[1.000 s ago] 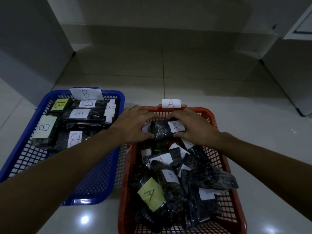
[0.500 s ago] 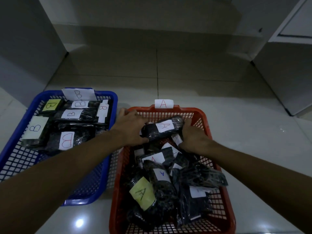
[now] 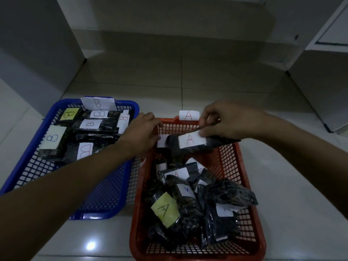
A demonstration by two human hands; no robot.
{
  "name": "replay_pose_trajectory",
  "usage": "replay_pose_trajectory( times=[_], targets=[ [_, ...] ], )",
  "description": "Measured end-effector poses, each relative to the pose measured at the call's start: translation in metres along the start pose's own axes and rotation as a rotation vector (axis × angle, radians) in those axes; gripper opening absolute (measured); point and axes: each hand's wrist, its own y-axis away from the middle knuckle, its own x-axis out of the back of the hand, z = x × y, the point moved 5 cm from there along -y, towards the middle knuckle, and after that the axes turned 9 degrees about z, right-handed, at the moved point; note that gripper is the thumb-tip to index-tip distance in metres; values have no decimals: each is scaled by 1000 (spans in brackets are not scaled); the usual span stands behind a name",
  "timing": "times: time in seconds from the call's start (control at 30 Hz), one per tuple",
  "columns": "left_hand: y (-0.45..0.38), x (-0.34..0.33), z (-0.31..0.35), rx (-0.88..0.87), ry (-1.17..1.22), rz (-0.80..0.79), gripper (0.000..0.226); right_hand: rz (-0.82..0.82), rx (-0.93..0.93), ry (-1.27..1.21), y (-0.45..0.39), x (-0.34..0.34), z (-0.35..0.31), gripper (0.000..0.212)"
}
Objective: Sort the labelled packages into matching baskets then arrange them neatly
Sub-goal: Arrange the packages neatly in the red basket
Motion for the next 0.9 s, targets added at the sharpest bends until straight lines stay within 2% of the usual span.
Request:
replay_pose_trajectory(
  times=[0.07,0.13,0.23,0.33,0.47,0.6,0.8,0.9],
  targets=[
    [3,7,-7,37,57,20,35,-89,20,-223,2,-29,-4,14],
    [6,7,-6,3,15,-31,38,-150,47,-274,3,-70,-2,15],
    [6,3,2,3,-51,-58,44,-113,131,-48,-3,-110,5,15],
    [5,1,4,43,-96,-53,43,-59,186,95,-11,-104,6,19],
    [7,0,0,106,-32,-50,49,158,236,228,-34,-79,13,45],
    [10,-4,-8,188,60,-33,52,83,222,387,-61,-99,29,64],
    [11,-7,-16,188,160,5,39,151,268,359,-69,-105,45,61],
    [9,-8,-18,180,166,-26,37,111,277,383,-67,-106,52,67]
  ],
)
